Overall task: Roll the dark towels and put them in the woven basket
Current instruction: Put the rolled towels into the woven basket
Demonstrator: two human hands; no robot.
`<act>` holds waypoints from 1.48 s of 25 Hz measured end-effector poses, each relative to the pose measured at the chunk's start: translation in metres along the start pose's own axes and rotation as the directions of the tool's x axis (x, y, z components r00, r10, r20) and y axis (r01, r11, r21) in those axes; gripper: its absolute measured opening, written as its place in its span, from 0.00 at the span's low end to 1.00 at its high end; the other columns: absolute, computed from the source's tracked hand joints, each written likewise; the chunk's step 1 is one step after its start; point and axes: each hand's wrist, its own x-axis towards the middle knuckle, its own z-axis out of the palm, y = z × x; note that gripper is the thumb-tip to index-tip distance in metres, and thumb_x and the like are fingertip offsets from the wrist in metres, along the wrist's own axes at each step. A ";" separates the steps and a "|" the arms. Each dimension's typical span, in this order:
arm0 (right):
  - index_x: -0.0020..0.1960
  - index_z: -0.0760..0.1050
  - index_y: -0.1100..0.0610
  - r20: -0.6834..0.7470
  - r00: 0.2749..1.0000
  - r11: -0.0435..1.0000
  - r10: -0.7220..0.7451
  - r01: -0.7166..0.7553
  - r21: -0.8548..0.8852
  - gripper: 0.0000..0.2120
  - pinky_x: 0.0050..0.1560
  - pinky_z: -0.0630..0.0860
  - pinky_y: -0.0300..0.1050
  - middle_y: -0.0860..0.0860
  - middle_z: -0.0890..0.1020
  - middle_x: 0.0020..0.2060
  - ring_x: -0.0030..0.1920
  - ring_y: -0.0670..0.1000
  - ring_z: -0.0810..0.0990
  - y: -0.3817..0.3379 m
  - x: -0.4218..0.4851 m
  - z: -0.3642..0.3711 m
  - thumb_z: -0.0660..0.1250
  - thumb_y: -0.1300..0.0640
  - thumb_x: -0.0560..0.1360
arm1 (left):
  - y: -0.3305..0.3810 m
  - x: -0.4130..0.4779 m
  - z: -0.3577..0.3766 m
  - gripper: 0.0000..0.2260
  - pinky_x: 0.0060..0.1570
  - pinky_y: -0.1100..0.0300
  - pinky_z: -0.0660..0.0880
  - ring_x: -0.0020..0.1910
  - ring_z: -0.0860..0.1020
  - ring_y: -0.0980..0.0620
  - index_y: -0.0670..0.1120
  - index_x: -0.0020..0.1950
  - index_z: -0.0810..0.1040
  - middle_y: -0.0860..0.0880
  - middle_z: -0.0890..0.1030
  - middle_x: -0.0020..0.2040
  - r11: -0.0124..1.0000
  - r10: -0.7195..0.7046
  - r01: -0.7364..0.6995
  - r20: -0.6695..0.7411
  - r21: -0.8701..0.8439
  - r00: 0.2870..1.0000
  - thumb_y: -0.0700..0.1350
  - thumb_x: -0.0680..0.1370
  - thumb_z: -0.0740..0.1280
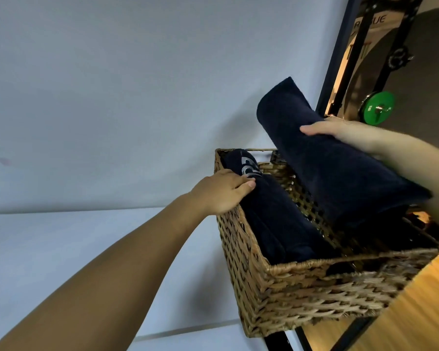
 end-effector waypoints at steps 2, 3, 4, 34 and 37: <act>0.62 0.72 0.54 -0.076 0.995 0.846 0.063 -0.093 -0.526 0.35 0.52 0.78 0.48 0.53 0.80 0.55 0.50 0.55 0.81 0.013 0.006 0.010 0.74 0.35 0.64 | -0.002 0.001 -0.001 0.21 0.64 0.45 0.67 0.64 0.69 0.51 0.57 0.64 0.75 0.53 0.77 0.59 1.000 0.009 -0.009 -0.010 0.008 1.000 0.60 0.82 0.47; 0.69 0.66 0.54 -0.083 0.994 0.705 0.064 -0.104 -0.701 0.42 0.54 0.78 0.49 0.55 0.78 0.60 0.53 0.57 0.80 0.028 0.007 0.026 0.73 0.35 0.63 | -0.002 0.001 -0.002 0.19 0.62 0.45 0.69 0.60 0.71 0.51 0.57 0.56 0.77 0.54 0.78 0.54 1.000 0.017 -0.017 -0.018 0.009 1.000 0.60 0.82 0.48; 0.76 0.56 0.54 -0.042 0.992 0.589 0.117 -0.103 -0.802 0.46 0.57 0.76 0.49 0.59 0.73 0.65 0.57 0.60 0.78 0.048 0.009 0.050 0.70 0.36 0.68 | -0.002 0.001 -0.003 0.17 0.59 0.45 0.71 0.54 0.73 0.52 0.57 0.48 0.76 0.54 0.77 0.48 1.000 0.019 -0.018 -0.017 0.023 1.000 0.59 0.82 0.49; 0.77 0.27 0.53 0.094 0.926 0.638 0.366 -0.176 -0.750 0.40 0.72 0.59 0.48 0.66 0.60 0.75 0.73 0.60 0.65 0.086 0.020 0.080 0.52 0.42 0.81 | 0.046 0.103 0.017 0.24 0.74 0.37 0.39 0.79 0.45 0.41 0.60 0.79 0.52 0.52 0.47 0.81 0.936 0.046 -0.126 0.241 0.329 0.970 0.61 0.82 0.41; 0.77 0.28 0.47 0.133 0.922 0.695 0.364 -0.174 -0.698 0.42 0.73 0.60 0.50 0.65 0.55 0.77 0.73 0.61 0.65 0.088 0.024 0.076 0.55 0.40 0.79 | 0.035 0.107 0.027 0.25 0.73 0.40 0.34 0.78 0.41 0.41 0.62 0.78 0.48 0.54 0.42 0.80 0.958 0.006 -0.083 0.271 0.274 0.963 0.63 0.81 0.38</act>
